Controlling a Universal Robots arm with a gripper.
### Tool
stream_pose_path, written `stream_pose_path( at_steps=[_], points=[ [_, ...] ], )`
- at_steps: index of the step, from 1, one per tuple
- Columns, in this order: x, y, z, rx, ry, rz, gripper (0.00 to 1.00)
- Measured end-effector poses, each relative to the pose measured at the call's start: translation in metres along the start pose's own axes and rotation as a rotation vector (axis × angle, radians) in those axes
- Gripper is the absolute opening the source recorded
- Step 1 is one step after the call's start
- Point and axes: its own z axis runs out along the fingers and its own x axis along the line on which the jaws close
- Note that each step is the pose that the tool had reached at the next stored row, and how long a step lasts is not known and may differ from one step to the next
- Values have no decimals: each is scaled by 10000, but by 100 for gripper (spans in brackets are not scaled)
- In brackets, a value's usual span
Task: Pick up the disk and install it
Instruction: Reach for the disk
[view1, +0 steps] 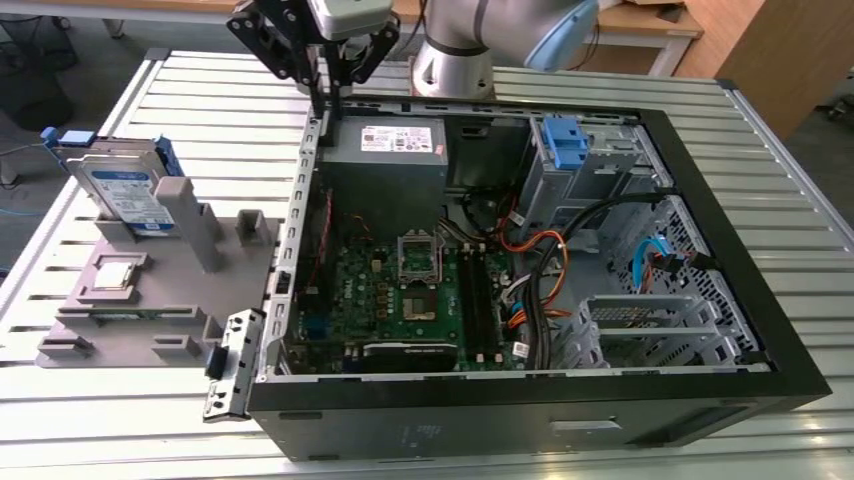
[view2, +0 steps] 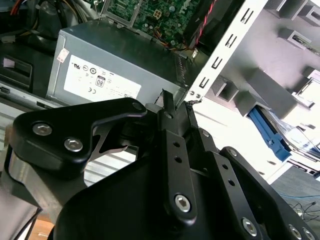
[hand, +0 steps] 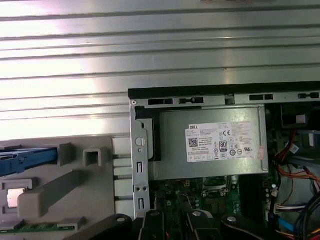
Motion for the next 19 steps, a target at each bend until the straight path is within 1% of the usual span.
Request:
stream_pose_path(
  at_steps=[2,4,11,13,19],
  points=[
    [36,-3,1,0,-1,2,24],
    [55,-4,1,-1,-1,2,24],
    [58,-4,1,-1,0,1,24],
    [70,-6,1,0,0,3,24],
    [141,-11,6,-1,-1,1,24]
  ],
)
